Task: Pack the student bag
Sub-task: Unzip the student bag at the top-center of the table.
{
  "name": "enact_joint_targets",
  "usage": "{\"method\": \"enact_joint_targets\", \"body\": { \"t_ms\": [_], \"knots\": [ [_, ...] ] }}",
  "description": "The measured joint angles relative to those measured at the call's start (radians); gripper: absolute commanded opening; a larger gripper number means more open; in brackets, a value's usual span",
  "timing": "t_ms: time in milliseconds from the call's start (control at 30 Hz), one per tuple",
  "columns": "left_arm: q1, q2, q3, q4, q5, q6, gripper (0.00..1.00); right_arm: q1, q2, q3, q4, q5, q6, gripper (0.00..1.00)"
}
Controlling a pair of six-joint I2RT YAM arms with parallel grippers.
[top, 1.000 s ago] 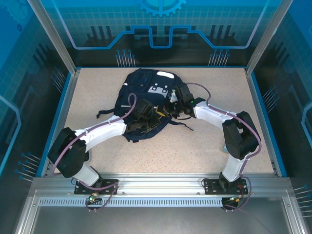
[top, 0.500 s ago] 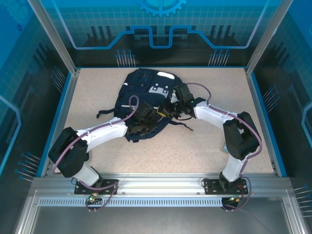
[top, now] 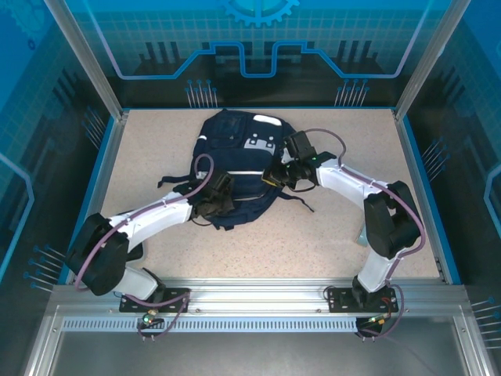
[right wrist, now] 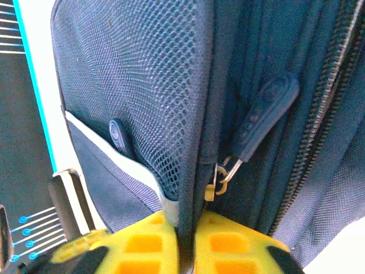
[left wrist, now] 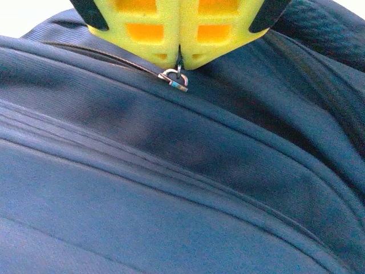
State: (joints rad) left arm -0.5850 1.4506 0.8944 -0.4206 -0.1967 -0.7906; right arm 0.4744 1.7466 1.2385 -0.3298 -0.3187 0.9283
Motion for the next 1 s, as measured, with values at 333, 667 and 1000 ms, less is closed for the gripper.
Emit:
{"method": "enact_joint_targets", "body": {
  "t_ms": [333,667,1000],
  "knots": [
    [-0.053,-0.015,-0.009,0.101,0.13,0.192,0.0,-0.024,-0.098,-0.015,-0.081,0.042,0.001,0.52],
    [-0.151,0.026,0.03,0.211,0.266,0.253,0.0,-0.024,-0.299,-0.186,-0.118,0.083,0.2,0.47],
    [-0.175,0.076,0.077,0.224,0.307,0.352,0.0,-0.026,-0.218,-0.172,-0.079,0.051,0.323,0.43]
  ]
}}
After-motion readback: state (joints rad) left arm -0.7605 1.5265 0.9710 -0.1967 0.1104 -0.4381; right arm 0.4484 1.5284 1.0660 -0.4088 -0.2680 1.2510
